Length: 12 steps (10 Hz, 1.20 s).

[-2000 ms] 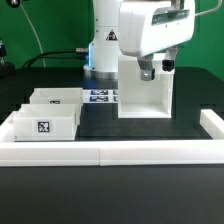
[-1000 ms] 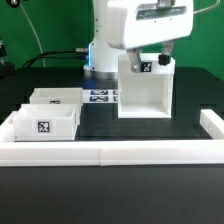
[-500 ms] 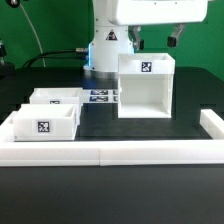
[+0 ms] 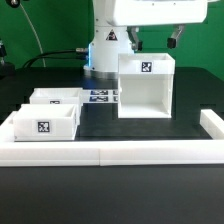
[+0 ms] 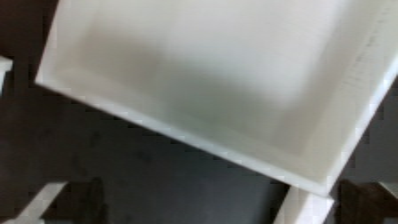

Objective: Assemble drawer

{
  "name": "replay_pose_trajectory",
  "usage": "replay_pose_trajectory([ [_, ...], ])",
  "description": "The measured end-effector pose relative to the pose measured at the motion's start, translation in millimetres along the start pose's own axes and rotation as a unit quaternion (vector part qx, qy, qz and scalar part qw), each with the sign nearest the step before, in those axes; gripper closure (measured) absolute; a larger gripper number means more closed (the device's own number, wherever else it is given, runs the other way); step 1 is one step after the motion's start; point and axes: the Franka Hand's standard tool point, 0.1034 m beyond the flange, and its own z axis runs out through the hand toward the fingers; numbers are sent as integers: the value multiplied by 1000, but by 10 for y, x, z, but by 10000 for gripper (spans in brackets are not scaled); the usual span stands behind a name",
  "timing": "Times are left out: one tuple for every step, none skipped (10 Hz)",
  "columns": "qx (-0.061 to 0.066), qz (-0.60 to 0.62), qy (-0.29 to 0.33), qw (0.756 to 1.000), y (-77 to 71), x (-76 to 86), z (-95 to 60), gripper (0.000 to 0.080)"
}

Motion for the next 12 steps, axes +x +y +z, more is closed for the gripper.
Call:
replay_pose_trajectory([
  [2,52,-2,999,-103,-111,68,150],
  [2,79,-9,997,-209,-164,122,150],
  [8,108,-13,994,-301,-174,151,150],
  [15,130,-16,991,-381,-180,185,150],
  [15,133,-13,991,-467,-167,218,150],
  [15,128,-13,992,-540,-174,264,150],
  [16,124,-10,992,-574,-180,314,150],
  [17,122,-14,992,-589,-203,386,150],
  [17,119,-19,993,-571,-223,418,150],
  [17,116,-19,993,-543,-219,411,150],
  [17,115,-18,993,-552,-217,411,245],
  [17,115,-18,993,-554,-217,412,245],
])
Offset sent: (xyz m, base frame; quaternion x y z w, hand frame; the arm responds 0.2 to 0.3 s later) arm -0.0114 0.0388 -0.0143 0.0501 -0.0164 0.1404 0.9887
